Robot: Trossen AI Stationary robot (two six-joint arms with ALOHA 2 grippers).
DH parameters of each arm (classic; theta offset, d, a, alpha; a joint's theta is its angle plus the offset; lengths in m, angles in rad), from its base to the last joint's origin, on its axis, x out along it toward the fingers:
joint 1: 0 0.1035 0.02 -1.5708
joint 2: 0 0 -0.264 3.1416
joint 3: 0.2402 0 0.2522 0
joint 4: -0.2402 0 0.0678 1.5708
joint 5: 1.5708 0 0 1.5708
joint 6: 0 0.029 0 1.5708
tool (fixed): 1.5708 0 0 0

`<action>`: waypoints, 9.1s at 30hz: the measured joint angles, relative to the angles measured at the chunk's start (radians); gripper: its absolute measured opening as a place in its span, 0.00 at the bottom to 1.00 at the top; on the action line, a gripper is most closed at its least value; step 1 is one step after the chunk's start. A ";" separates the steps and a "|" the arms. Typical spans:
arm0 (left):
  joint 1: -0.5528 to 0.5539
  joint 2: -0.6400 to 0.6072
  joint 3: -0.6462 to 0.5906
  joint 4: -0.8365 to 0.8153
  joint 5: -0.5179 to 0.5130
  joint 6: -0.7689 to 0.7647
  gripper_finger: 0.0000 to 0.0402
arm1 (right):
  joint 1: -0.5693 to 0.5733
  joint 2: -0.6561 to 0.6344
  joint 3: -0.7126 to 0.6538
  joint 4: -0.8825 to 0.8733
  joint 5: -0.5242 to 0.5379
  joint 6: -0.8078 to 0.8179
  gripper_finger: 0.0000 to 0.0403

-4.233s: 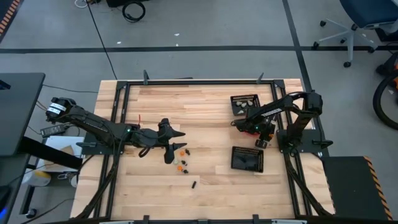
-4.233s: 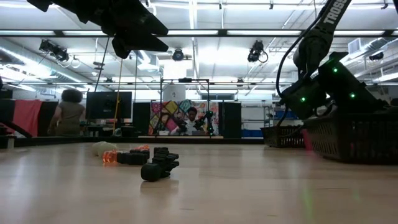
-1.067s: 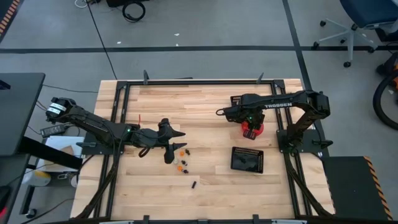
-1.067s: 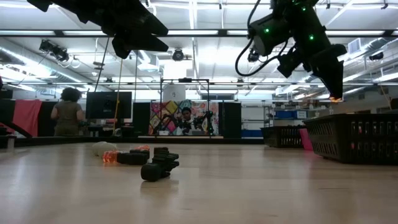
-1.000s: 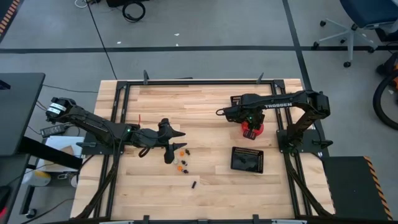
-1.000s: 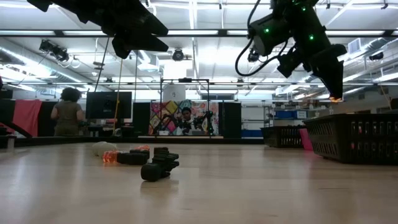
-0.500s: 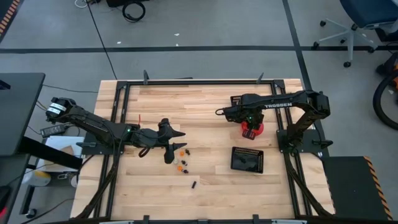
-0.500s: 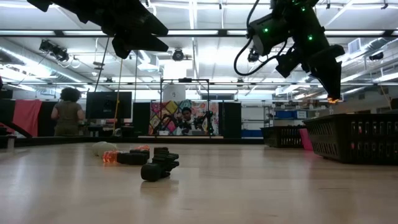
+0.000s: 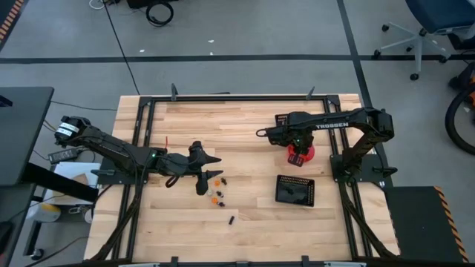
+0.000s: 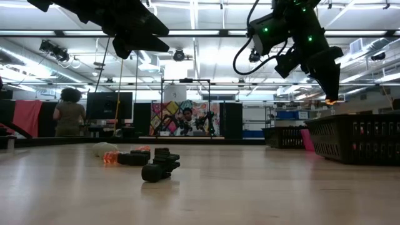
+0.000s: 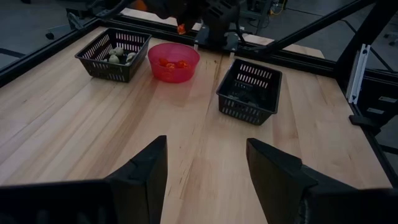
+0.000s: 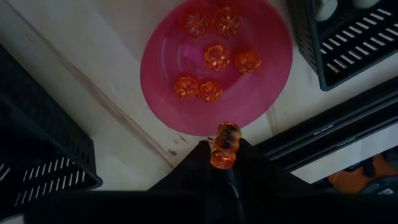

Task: Sort Halloween decoration
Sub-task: Put the orange pumpkin toy into the pink bowl, then put the black skeleton toy into the bottom black bin

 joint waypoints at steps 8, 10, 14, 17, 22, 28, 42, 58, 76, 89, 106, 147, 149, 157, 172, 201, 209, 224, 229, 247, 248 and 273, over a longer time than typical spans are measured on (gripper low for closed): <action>0.000 0.000 0.000 0.000 0.000 0.000 0.48 | 0.000 0.000 0.000 0.009 0.002 0.000 0.24; 0.000 0.000 0.000 0.000 0.000 0.000 0.48 | 0.000 0.000 0.000 0.009 0.002 0.000 0.25; 0.000 0.000 0.000 0.000 0.000 0.000 0.48 | 0.000 0.000 0.000 0.017 0.002 0.000 0.25; 0.000 0.000 0.000 0.000 0.000 0.000 0.48 | 0.013 0.000 0.000 0.070 0.002 -0.003 0.25; 0.000 0.000 0.000 0.000 0.000 0.000 0.48 | 0.078 0.000 0.000 0.224 0.002 -0.031 0.25; 0.000 0.000 0.000 -0.020 0.001 0.001 0.48 | 0.207 0.000 0.000 0.482 0.024 -0.103 0.25; 0.000 0.000 0.001 -0.174 0.190 -0.075 0.48 | 0.460 0.142 0.073 0.909 -0.006 -0.192 0.25; 0.000 0.000 0.001 -0.211 0.190 -0.084 0.48 | 0.612 0.549 0.517 0.891 -0.035 -0.511 0.29; 0.000 0.000 0.001 -0.223 0.191 -0.088 0.48 | 0.572 0.626 0.499 1.000 -0.106 -0.535 0.40; 0.000 0.000 0.000 -0.223 0.191 -0.087 0.48 | 0.568 0.624 0.379 1.104 -0.109 -0.514 0.36; 0.000 0.000 0.000 -0.223 0.191 -0.087 0.48 | 0.560 0.623 0.365 1.124 -0.117 -0.479 0.06; 0.000 0.000 0.000 -0.223 0.191 -0.087 0.48 | 0.558 0.628 0.620 0.749 -0.048 -0.487 0.07; 0.000 0.000 0.000 -0.223 0.191 -0.087 0.48 | 0.558 0.628 0.651 0.714 -0.048 -0.486 0.07; 0.000 0.000 0.000 -0.223 0.190 -0.087 0.48 | 0.558 0.627 0.749 0.585 -0.048 -0.482 0.07; 0.000 0.000 0.000 -0.222 0.190 -0.087 0.48 | 0.560 0.625 0.888 0.321 0.002 -0.447 0.07; 0.000 0.000 0.000 -0.223 0.190 -0.087 0.48 | 0.567 0.624 1.127 -0.024 0.000 -0.358 0.07; 0.000 0.000 0.000 -0.223 0.189 -0.087 0.48 | 0.567 0.590 1.143 -0.074 0.031 -0.332 0.07; 0.000 0.000 0.000 -0.222 0.189 -0.087 0.48 | 0.587 0.414 1.143 -0.073 0.099 -0.245 0.07; 0.000 0.000 0.000 -0.222 0.189 -0.087 0.48 | 0.596 0.366 1.143 -0.073 0.104 -0.243 0.07; 0.000 0.000 0.000 -0.222 0.189 -0.094 0.48 | 0.599 0.235 1.141 -0.073 0.065 -0.208 0.07; 0.000 0.000 0.000 -0.222 0.189 -0.094 0.48 | 0.599 0.235 1.134 -0.072 0.057 -0.208 0.07; 0.000 0.000 0.000 -0.215 0.189 -0.095 0.48 | 0.597 -0.013 0.593 -0.073 0.053 0.014 0.09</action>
